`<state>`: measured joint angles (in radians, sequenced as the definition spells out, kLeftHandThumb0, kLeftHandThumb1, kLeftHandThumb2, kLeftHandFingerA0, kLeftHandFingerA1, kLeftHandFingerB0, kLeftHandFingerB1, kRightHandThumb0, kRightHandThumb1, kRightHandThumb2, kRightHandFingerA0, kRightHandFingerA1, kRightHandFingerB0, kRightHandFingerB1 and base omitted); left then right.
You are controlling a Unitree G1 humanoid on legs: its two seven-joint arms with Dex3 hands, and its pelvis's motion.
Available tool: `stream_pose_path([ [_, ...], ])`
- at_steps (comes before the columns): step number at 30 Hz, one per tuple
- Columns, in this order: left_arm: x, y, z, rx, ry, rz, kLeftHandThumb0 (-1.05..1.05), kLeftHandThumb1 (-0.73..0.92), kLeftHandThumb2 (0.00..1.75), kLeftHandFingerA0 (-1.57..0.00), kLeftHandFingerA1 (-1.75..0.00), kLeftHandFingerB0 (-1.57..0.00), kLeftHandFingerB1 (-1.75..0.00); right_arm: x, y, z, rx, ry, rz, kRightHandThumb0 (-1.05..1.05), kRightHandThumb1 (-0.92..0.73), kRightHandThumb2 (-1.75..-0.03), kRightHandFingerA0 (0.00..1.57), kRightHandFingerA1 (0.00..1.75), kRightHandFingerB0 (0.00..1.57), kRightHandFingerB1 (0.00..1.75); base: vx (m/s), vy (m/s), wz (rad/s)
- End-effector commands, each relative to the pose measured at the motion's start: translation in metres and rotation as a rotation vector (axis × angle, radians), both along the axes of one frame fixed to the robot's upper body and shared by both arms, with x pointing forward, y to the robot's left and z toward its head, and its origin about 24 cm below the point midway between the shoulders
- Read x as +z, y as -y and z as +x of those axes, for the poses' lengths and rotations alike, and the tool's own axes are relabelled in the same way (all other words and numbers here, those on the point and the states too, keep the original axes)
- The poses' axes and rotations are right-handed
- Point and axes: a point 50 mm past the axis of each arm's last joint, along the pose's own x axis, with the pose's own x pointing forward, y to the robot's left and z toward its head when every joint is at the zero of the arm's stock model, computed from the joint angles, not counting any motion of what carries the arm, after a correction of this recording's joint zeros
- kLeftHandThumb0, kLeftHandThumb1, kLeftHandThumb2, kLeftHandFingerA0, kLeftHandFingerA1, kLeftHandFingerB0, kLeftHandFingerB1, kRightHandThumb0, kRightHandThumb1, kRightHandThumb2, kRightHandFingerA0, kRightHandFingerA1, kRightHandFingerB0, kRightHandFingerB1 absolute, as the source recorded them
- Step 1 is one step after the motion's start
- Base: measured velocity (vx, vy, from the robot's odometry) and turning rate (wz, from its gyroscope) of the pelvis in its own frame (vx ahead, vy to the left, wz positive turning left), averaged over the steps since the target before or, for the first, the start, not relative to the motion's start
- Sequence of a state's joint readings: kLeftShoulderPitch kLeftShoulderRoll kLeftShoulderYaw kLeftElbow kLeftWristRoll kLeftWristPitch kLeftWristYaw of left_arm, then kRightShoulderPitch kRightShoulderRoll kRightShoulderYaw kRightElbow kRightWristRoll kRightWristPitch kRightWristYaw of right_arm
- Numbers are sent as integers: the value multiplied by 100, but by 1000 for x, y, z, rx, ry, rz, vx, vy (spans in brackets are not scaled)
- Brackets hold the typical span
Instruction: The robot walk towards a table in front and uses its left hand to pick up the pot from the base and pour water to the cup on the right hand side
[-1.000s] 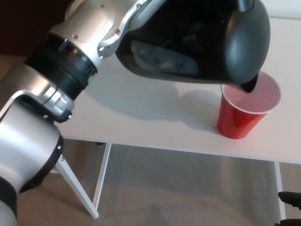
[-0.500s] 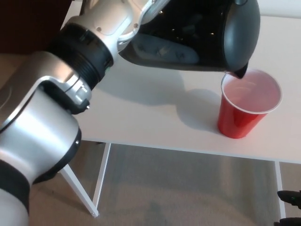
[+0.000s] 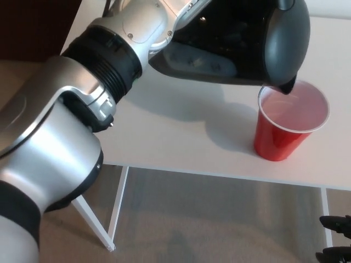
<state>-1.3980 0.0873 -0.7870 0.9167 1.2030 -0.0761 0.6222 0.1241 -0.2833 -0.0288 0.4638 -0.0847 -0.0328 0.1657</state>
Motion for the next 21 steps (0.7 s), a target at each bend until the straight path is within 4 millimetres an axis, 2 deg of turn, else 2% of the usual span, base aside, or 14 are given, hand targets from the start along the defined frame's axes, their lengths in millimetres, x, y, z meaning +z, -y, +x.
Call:
stream_pose_path([
  [1,20,5,-5,-26,133,9,-38,59,61,-87,-164,-84,-114,1,6,-3,2,-17,-38,-29,-53,-56,53,47,37,39,0,0,0],
  [3,22,6,-6,-22,132,39,-39,61,58,-90,-158,-85,-108,1,5,-3,1,-12,-27,-29,-53,-55,53,48,37,39,0,0,0],
  [5,23,7,-6,-22,128,44,-39,59,61,-89,-163,-83,-116,0,5,-3,0,-14,-31,-30,-53,-55,53,48,37,39,0,0,0],
  [7,23,8,-7,-22,134,50,-41,61,58,-91,-160,-84,-114,0,5,-3,1,-14,-38,-30,-53,-55,54,48,38,40,0,0,0],
  [8,23,9,-7,-18,124,51,-39,59,61,-89,-154,-87,-97,1,5,-4,0,-12,-32,-28,-53,-55,53,48,37,39,0,0,0],
  [12,22,8,-8,-19,122,53,-42,62,58,-90,-153,-84,-109,0,3,-4,1,-13,-34,-29,-53,-55,51,48,38,39,0,0,0],
  [14,22,6,-7,-6,74,15,-42,63,63,-84,-151,-84,-80,0,3,-5,9,-16,-42,-29,-53,-55,51,47,37,39,0,0,0],
  [15,23,6,-7,0,53,-5,-42,63,63,-84,-151,-84,-80,0,3,-5,8,-17,-42,-29,-53,-55,51,47,37,39,0,0,0],
  [16,22,1,-5,-22,-31,-173,-32,60,61,-88,-143,-96,-66,0,2,-5,4,-19,-35,-28,-53,-55,51,47,37,39,0,0,0],
  [17,23,-2,-4,-29,-89,-298,-30,57,59,-91,-142,-96,-55,0,2,-5,2,-20,-33,-28,-53,-55,51,47,37,39,0,0,0],
  [18,25,-5,-4,-28,-126,-381,-30,57,59,-91,-142,-96,-55,0,2,-5,3,-20,-33,-28,-53,-55,51,47,37,39,0,0,0],
  [19,28,-11,0,-37,-255,-555,-26,52,58,-88,-156,-87,-54,0,2,-4,4,-20,-37,-30,-53,-55,51,47,37,39,0,0,0],
  [20,30,-13,2,-33,-296,-614,-28,57,59,-87,-168,-84,-78,0,3,-4,3,-19,-39,-30,-53,-55,53,47,37,39,0,0,0],
  [21,31,-16,4,-26,-337,-673,-28,57,59,-87,-168,-84,-78,0,4,-4,2,-17,-41,-30,-53,-55,53,47,37,39,0,0,0],
])
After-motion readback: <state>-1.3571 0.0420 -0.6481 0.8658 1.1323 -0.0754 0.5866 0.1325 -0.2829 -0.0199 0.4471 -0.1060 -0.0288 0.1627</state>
